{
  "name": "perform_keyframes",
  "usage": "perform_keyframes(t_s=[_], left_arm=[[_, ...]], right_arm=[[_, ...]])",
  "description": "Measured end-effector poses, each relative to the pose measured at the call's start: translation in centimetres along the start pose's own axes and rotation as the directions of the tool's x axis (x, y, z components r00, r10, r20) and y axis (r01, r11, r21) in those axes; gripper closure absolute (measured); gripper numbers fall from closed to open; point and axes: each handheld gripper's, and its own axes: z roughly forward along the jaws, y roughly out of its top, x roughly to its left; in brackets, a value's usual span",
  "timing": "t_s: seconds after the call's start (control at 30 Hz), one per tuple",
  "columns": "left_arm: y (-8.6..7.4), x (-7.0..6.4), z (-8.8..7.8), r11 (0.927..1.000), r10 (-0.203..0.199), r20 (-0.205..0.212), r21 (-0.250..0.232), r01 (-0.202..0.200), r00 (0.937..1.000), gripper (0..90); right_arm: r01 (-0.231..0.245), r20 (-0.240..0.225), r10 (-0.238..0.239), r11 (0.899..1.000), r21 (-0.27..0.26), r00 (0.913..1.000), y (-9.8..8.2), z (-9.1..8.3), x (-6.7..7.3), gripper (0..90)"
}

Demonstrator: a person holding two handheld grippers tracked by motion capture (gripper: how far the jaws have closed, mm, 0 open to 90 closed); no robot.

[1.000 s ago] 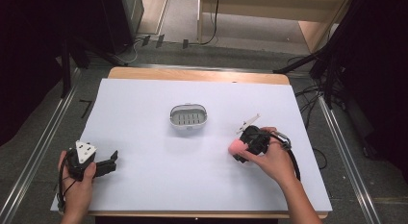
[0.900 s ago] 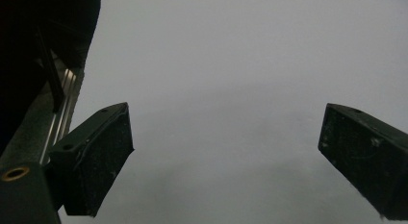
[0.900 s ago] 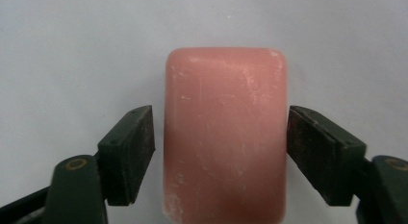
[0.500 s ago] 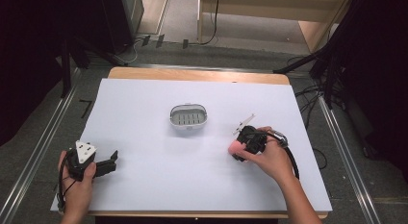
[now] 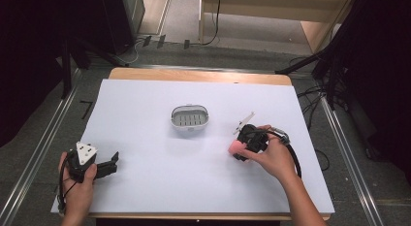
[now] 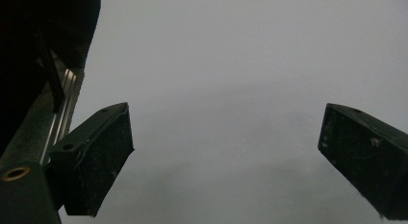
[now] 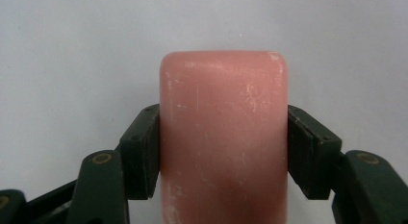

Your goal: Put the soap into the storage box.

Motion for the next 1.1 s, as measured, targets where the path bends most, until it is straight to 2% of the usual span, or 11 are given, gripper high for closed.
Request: perform_keyframes(t_s=[0.33,0.63,0.67,1.1], left_arm=[[0.0,0.0,0.0,1.0000,0.001,0.001,0.001,-0.001,1.0000,5.5],[0.0,0.0,0.0,1.0000,0.001,0.001,0.001,-0.001,1.0000,5.5],[0.0,0.0,0.0,1.0000,0.001,0.002,0.001,-0.001,1.0000,5.5],[0.0,0.1,0.0,1.0000,-0.003,0.004,-0.001,0.003,1.0000,5.5]], right_arm=[[0.034,-0.004,-0.034,0.999,-0.004,0.9994,1.6,-1.5,-0.4,38.4],[0.071,-0.011,-0.071,0.997,-0.003,0.9974,3.0,-1.9,-0.6,38.4],[0.087,-0.014,-0.087,0.996,-0.007,0.9961,3.2,-2.0,-0.7,38.4],[0.154,-0.012,-0.155,0.987,-0.035,0.9879,5.6,-2.4,-0.7,38.5]])
